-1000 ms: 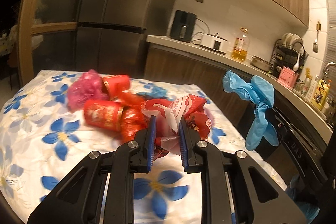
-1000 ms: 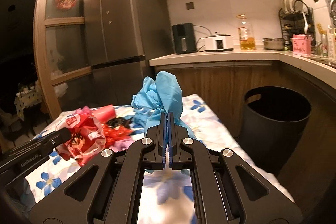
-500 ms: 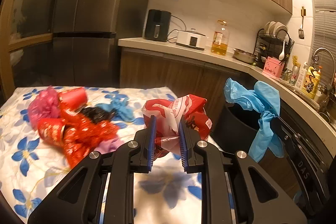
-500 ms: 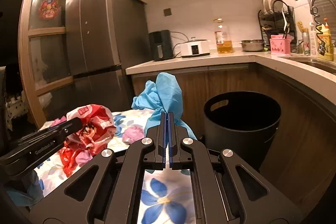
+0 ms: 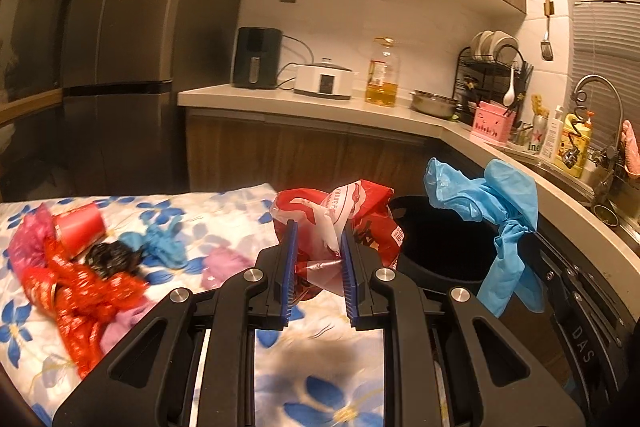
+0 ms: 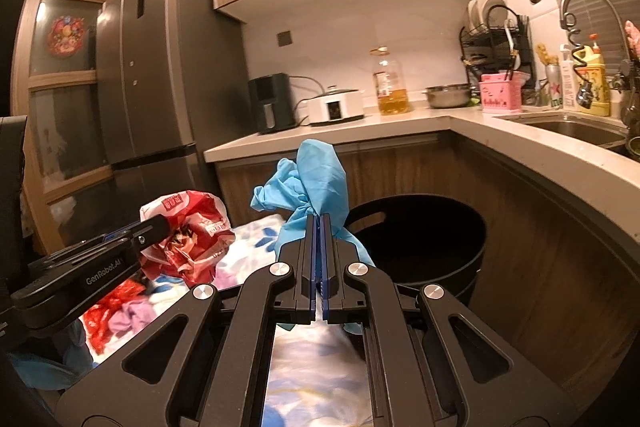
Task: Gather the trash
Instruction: 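Carry the red-white bag and blue glove over the black bin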
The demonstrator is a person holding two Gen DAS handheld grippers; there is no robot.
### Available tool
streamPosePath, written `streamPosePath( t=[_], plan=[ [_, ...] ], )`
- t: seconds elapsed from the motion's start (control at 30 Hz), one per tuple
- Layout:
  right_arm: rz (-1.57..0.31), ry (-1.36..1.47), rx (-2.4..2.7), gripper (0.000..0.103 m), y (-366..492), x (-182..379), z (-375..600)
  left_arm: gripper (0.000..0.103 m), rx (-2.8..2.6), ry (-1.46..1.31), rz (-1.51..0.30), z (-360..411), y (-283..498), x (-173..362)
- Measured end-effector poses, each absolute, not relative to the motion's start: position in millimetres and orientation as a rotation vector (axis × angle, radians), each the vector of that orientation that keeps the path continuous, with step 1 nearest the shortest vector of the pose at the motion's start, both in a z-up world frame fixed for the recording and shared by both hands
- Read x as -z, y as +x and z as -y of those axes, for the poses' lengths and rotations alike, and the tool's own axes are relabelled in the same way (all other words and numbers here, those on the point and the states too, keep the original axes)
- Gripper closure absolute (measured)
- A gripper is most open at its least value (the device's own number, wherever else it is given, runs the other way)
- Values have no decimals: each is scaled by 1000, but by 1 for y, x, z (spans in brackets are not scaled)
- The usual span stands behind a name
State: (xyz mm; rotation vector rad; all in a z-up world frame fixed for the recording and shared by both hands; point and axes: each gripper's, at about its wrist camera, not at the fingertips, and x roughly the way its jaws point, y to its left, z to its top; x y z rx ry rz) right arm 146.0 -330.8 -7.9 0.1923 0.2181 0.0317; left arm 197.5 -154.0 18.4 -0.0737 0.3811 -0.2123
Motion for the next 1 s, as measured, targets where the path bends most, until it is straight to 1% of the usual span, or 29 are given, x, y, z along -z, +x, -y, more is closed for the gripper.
streamPosePath(
  t=[0.67, 1.0],
  plan=[
    [-185, 213, 92, 101, 189, -4, 407, 83, 327, -48, -344, 253, 254, -37],
    [-185, 225, 85, 101, 208, -3, 421, 83, 372, -31, -348, 279, 272, -31]
  ],
)
